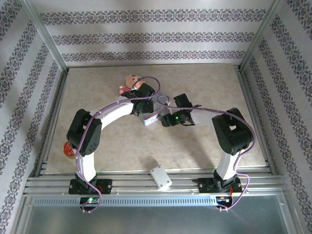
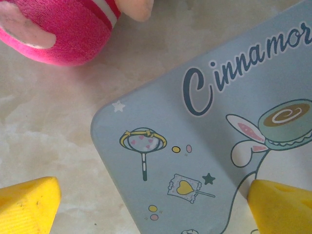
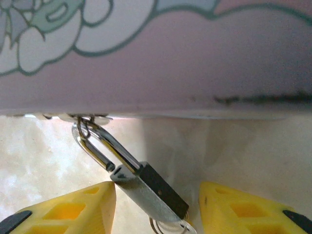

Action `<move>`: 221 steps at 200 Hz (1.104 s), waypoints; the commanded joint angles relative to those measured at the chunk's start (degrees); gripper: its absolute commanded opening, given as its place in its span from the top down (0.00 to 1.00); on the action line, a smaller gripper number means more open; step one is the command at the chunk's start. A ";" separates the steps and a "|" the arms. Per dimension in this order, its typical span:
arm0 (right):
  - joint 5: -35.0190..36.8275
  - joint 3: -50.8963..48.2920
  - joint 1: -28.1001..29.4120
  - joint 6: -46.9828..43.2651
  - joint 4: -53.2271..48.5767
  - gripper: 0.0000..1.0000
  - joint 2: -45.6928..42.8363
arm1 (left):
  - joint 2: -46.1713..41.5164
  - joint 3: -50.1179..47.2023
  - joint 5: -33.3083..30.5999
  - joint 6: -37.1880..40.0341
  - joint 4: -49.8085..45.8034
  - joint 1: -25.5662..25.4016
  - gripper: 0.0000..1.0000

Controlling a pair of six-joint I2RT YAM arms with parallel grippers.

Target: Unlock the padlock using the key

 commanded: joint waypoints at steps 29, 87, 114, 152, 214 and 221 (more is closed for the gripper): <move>-2.88 2.02 0.45 -1.21 1.13 0.54 2.43 | 1.09 -1.65 0.09 -1.05 -2.63 1.33 0.01; -2.84 0.85 0.80 -0.77 1.24 0.64 0.12 | 1.35 -1.79 0.17 -1.91 -2.40 1.40 0.01; -2.40 -0.14 0.85 -0.27 1.51 0.70 -0.90 | 1.56 -1.92 0.09 -2.37 -2.41 1.42 0.01; -2.53 -1.09 1.07 0.62 1.99 0.76 -1.73 | 1.57 -2.44 -0.17 -2.72 -2.67 1.41 0.01; -3.61 -3.42 1.24 3.80 4.93 0.82 -3.60 | 1.73 -2.57 -0.26 -3.52 -2.71 1.51 0.01; -3.69 -3.70 1.24 4.33 5.34 0.83 -3.79 | 1.83 -2.50 -0.17 -3.61 -2.71 1.49 0.01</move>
